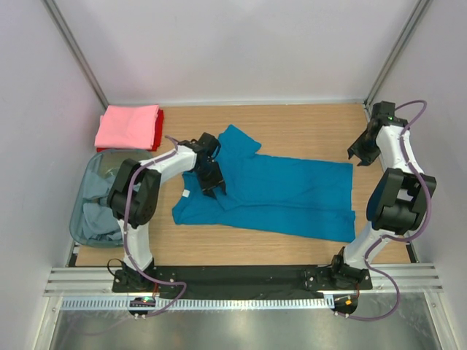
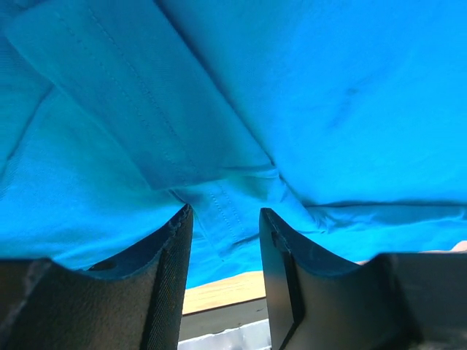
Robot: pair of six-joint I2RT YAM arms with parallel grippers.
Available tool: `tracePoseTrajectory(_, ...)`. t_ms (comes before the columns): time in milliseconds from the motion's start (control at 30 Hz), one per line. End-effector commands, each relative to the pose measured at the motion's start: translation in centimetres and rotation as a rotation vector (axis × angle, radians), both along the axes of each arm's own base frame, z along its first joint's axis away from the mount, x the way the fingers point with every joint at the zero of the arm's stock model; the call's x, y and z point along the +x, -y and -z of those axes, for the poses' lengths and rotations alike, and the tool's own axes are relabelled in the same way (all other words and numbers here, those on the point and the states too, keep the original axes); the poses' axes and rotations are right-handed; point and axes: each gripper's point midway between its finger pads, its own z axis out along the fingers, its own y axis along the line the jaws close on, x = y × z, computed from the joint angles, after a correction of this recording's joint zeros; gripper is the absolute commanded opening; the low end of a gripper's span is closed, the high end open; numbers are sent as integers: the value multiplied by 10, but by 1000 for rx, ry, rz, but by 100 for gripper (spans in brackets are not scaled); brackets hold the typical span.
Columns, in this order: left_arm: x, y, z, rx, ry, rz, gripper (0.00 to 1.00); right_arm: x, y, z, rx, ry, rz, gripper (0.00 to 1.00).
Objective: Fold and stack the t-shirts
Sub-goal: Fold the tshirt
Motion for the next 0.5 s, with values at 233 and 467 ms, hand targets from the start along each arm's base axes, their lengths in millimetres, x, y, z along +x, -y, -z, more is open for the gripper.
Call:
tracePoseTrajectory(233,14,-60,-42,137,76,-15,48,-3,-266,-20,-48,227,-802,45)
tracePoseTrajectory(467,39,-133,-71,56,121,-205,48,-54,-414,5,-73,270,-1244,39)
